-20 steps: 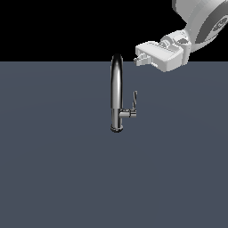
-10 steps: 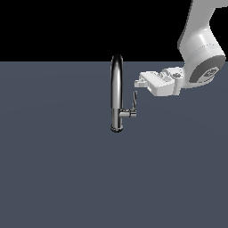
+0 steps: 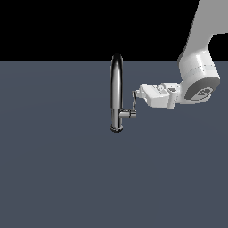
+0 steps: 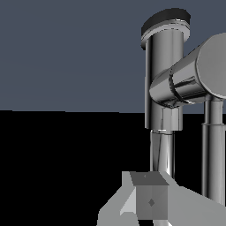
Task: Turn on the faucet by rotating a designated handle.
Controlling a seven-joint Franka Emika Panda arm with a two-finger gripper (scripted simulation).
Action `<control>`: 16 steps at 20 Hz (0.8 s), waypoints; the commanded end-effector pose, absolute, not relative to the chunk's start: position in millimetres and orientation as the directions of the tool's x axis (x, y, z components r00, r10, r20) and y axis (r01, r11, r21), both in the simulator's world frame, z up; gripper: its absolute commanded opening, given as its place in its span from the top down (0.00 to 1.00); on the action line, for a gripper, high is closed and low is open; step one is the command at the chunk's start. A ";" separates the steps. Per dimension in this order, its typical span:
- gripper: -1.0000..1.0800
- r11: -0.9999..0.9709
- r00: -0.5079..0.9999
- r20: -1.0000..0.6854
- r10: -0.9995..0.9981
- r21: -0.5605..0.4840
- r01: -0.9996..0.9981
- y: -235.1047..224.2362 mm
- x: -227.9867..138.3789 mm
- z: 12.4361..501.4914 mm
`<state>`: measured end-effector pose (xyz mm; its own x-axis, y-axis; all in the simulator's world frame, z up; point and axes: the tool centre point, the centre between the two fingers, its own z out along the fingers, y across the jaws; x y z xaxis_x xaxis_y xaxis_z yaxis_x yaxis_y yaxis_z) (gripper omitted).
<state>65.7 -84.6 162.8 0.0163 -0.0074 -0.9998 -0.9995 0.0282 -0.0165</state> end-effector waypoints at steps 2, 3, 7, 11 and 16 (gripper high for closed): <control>1.00 0.035 0.011 -1.000 -0.001 -0.011 -0.999 -84.1 66.2 160.9; 1.00 0.035 0.011 -1.000 -0.001 -0.011 -0.999 -84.1 66.2 160.9; 1.00 0.034 0.011 -1.000 -0.002 -0.011 -0.999 -83.8 61.2 161.3; 1.00 0.034 0.011 -1.000 -0.002 -0.011 -0.999 -83.1 51.3 162.4; 1.00 0.034 0.012 -1.000 -0.001 -0.012 -0.999 -82.7 38.3 164.0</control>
<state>43.3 -82.9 163.2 0.0125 -0.0024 -0.9999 -0.9993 0.0361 -0.0125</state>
